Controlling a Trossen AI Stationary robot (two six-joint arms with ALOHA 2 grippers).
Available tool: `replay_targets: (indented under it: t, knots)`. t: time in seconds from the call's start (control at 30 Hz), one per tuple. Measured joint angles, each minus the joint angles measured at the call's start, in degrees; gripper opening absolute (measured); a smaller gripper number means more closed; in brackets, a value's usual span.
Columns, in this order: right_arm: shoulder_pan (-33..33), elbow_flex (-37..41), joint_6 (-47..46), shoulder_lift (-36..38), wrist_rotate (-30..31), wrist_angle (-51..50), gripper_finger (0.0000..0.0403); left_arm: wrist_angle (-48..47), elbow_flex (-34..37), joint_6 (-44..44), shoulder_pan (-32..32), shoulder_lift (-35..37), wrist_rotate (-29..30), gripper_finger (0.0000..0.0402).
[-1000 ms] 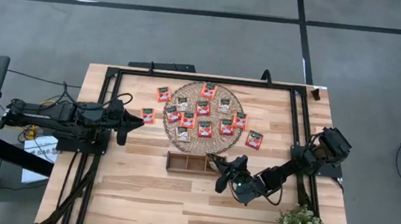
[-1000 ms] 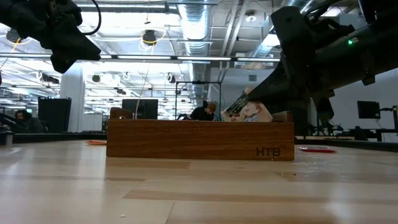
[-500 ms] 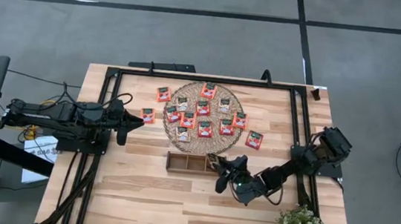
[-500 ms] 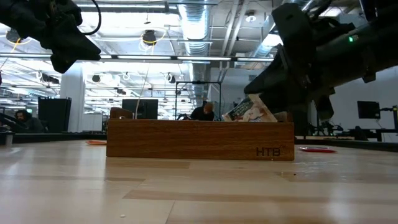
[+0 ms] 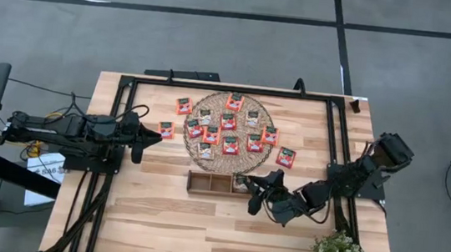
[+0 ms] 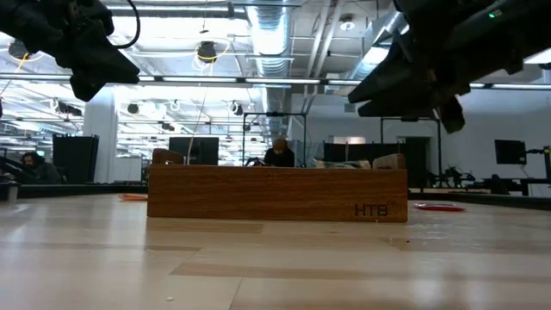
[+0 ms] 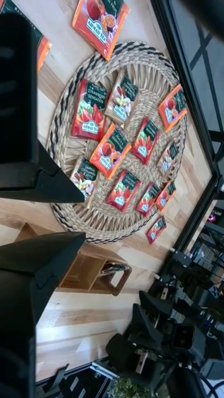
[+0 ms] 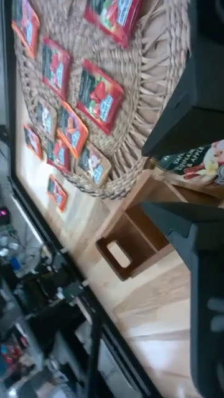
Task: Pick & Place Tea
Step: Put the gold tea bag into the right section of the wooden organizer
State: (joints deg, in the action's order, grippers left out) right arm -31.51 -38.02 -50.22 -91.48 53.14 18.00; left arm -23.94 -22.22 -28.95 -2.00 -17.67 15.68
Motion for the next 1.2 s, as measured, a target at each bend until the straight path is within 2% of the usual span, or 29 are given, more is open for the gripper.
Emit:
replay_targets:
  t: [0.13, 0.3, 0.43, 0.53, 0.7, 0.9, 1.1, 1.2]
  knots:
    - [2.77, -0.01, 3.79, 1.35, -4.06, -0.25, 0.0095, 0.00, 0.00, 0.00, 0.00, 0.00, -0.02, 0.0076]
    - [5.99, 0.00, 8.04, 4.93, -2.36, -5.17, 0.0070, 0.00, 0.00, -0.02, 0.00, 0.00, -0.02, 0.0076]
    - [10.50, -0.04, 8.24, 11.17, -2.70, -14.26, 0.0056, 0.00, 0.00, -0.02, 0.00, 0.00, -0.02, 0.0076]
    - [15.17, -0.04, 8.24, 16.45, -6.16, -21.82, 0.0054, 0.01, 0.00, -0.02, -0.01, 0.01, 0.00, 0.0076]
    - [26.49, -0.07, 9.08, 24.11, -19.42, -29.08, 0.0054, 0.02, 0.00, -0.06, 0.00, 0.00, 1.00, 0.0076]
    - [41.61, -0.07, 16.02, 27.67, -39.51, -29.14, 0.0054, 0.02, 0.00, -0.11, 0.00, 0.01, 2.43, 0.0076]
    - [52.95, -4.03, 24.68, 26.06, -52.37, -28.94, 0.0054, 0.00, 0.00, 0.99, 0.00, 0.00, 2.60, 0.0076]
    - [55.62, -8.66, 30.01, 23.24, -54.78, -31.49, 0.0054, 0.00, 0.00, 1.16, 0.00, 0.02, 2.60, 0.0076]
